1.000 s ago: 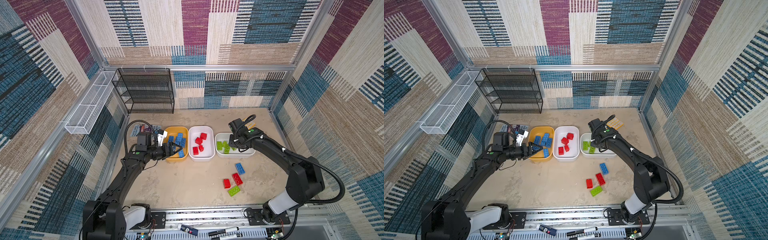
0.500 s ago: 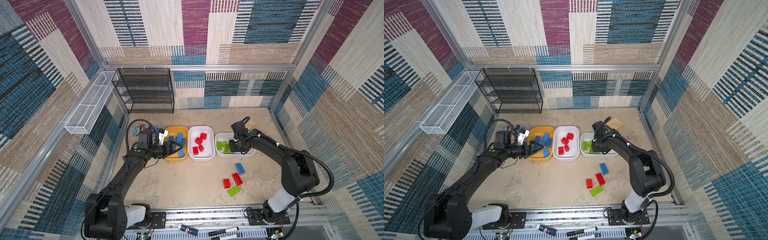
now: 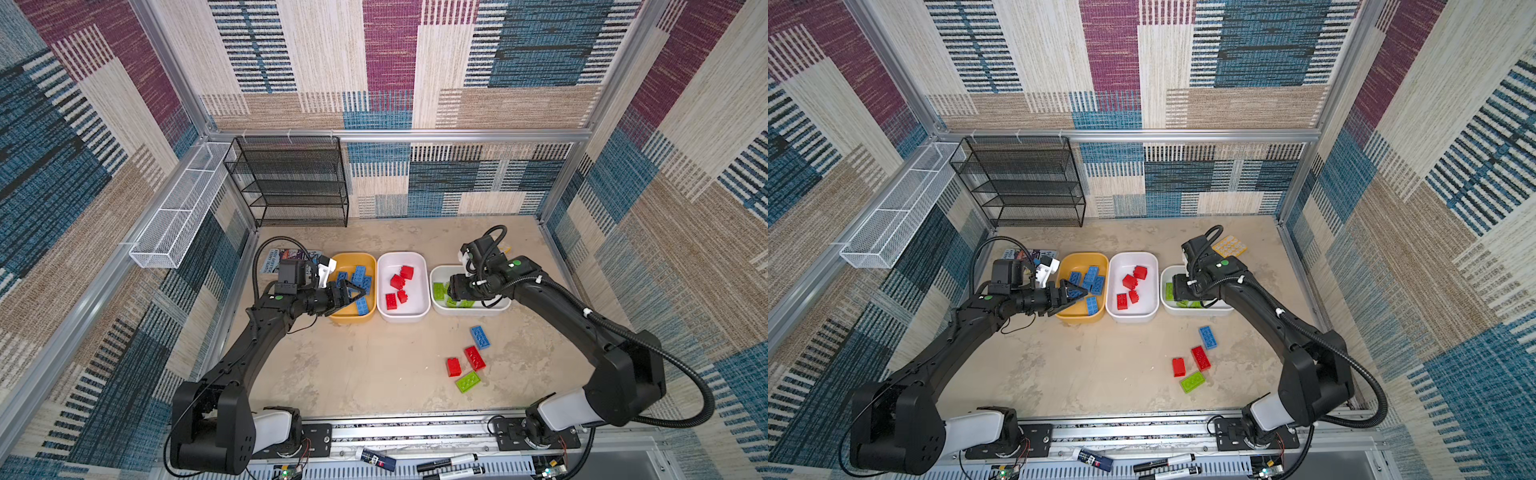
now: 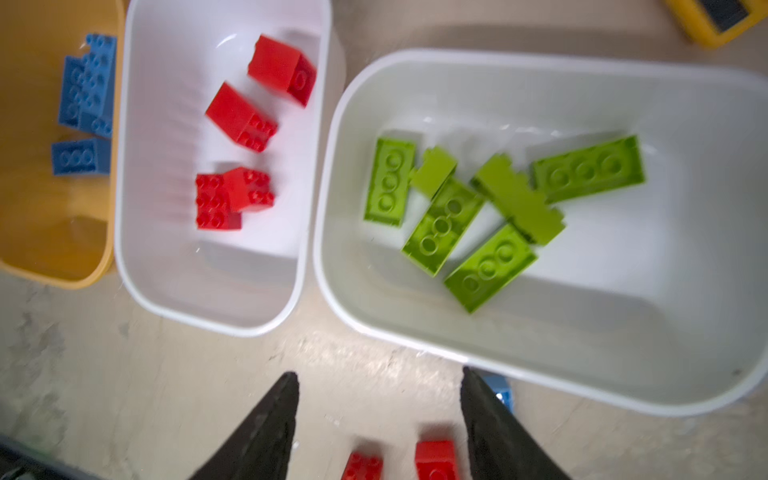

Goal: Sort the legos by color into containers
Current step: 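Return the right gripper to the pile and grasp a small red brick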

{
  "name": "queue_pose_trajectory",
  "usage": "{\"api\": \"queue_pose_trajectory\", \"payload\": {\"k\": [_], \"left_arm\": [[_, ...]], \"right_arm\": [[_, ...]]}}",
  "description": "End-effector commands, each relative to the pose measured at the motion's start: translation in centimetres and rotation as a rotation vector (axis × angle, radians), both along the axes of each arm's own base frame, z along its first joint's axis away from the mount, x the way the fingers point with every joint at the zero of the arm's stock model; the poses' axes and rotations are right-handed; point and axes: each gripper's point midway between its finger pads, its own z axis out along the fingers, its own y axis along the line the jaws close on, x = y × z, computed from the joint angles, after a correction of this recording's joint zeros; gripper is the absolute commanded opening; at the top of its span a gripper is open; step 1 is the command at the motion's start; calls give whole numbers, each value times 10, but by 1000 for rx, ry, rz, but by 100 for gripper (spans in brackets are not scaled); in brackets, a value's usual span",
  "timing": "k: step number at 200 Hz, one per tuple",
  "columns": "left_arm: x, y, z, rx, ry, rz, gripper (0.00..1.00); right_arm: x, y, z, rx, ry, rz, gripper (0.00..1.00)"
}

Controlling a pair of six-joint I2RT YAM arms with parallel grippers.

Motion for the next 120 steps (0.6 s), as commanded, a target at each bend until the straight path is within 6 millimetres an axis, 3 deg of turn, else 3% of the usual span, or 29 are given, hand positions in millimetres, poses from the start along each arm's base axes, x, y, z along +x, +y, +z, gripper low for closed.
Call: {"api": "queue_pose_trajectory", "payload": {"k": [1, 23, 42, 95, 120], "left_arm": [[-3, -2, -2, -11, 18, -17, 84], [-3, -4, -4, -36, 35, -17, 84], [-2, -5, -2, -42, 32, -21, 84], [4, -7, -3, -42, 37, -39, 84], [7, -7, -1, -38, 29, -40, 84]], "right_arm": [[-50, 11, -13, 35, 146, -67, 67], [-94, 22, -37, 22, 234, -77, 72], [-119, 23, -56, -18, 278, -91, 73], [-137, 16, -99, -101, 318, -91, 70], [-141, 9, -109, -137, 331, -89, 67]]}}
